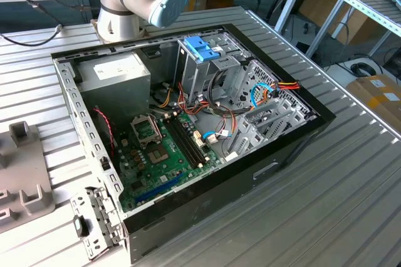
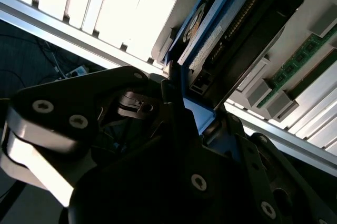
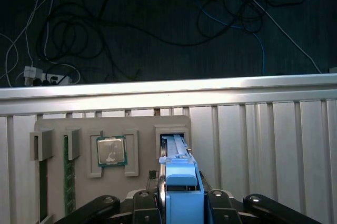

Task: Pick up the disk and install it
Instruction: 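Pick up the disk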

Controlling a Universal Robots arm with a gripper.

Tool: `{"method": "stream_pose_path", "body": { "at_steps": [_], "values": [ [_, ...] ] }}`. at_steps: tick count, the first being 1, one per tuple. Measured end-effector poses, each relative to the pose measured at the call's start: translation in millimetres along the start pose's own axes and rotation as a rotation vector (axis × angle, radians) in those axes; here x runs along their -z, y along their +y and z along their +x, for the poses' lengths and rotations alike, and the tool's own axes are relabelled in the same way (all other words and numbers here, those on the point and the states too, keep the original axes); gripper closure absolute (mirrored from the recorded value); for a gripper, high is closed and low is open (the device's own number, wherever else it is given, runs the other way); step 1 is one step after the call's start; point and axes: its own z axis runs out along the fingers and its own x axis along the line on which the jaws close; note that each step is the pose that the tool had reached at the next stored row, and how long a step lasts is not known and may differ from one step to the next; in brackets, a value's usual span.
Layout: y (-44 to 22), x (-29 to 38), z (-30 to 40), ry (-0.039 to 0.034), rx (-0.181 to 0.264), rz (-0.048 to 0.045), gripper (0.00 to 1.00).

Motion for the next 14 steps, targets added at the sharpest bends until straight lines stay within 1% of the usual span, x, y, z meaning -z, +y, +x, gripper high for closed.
{"method": "stream_pose_path", "body": {
  "at_steps": [7,14],
  "values": [
    [0.1,1.4,0.0,0.0001,0.000,-0.0001,0.63],
    [0.2,5.1,-0.1,0.0000,0.000,0.0000,0.63]
  ]
}}
